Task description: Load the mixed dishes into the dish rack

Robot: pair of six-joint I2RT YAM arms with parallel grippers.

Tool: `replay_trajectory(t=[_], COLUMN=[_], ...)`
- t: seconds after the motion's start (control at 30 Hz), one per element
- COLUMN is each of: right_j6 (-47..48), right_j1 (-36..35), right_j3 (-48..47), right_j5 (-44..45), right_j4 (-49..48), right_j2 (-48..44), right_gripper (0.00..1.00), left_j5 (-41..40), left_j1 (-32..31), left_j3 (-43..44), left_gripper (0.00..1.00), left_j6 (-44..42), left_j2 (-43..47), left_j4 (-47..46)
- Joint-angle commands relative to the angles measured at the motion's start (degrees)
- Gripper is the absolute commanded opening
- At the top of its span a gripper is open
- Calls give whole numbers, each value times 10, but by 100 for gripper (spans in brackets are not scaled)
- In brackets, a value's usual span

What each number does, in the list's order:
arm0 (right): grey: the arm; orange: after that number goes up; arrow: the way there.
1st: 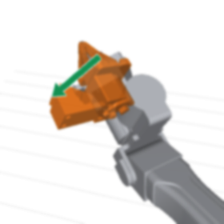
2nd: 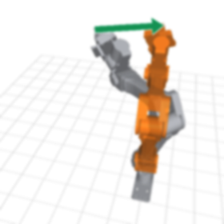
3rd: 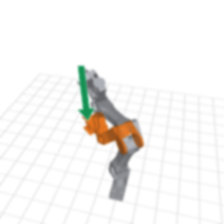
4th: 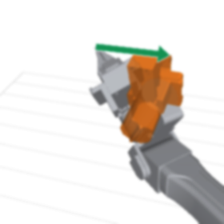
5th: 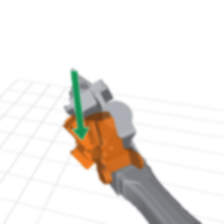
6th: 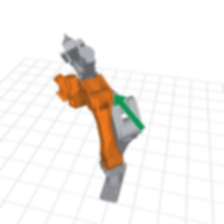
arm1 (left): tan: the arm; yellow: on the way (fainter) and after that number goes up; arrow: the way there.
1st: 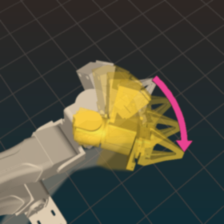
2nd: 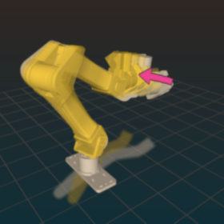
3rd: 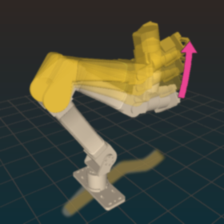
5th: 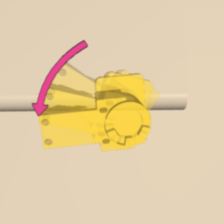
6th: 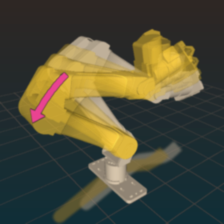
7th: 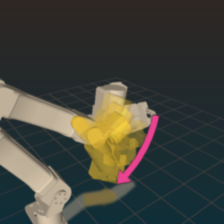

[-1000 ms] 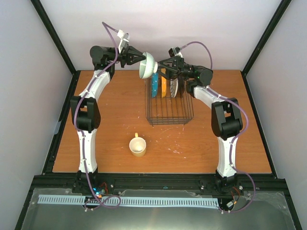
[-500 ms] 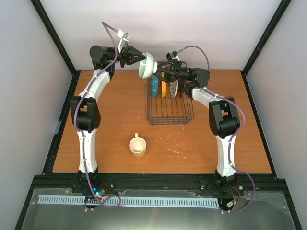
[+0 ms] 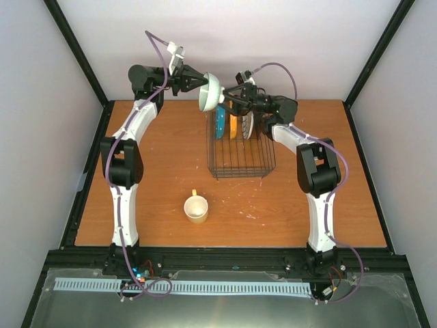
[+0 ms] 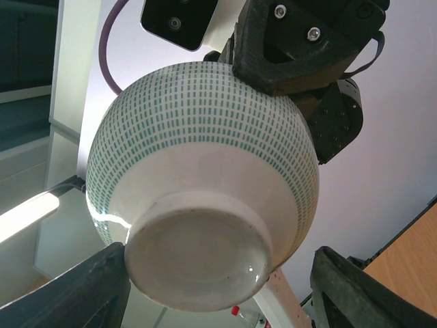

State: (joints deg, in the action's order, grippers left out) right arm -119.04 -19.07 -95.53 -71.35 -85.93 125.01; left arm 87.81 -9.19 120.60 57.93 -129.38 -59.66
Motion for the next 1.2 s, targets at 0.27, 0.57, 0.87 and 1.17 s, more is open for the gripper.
replay_trajectory(t=[0.27,0.57,0.87,1.17], right_j6=[-134,-136,-135,-144], right_j1=[-11,-21,-24,-22], right_j3=[-25,-27,-30,-42], right_j5=[9,6,4,5], right_j4=[-102,-102,-101,-98], right_j2=[5,-1,-2,7], right_gripper=[51,36,3,12], left_j5=[-29,-32,-28,-27], left_j1=[-13,-15,-16,-19], left_j3=[7,9,9,-1], left_gripper=[1,1,4,1], left_j6=[-2,-12,-21,-107], left_j2=[5,-3,-5,15], left_j4=[-6,3,14,106])
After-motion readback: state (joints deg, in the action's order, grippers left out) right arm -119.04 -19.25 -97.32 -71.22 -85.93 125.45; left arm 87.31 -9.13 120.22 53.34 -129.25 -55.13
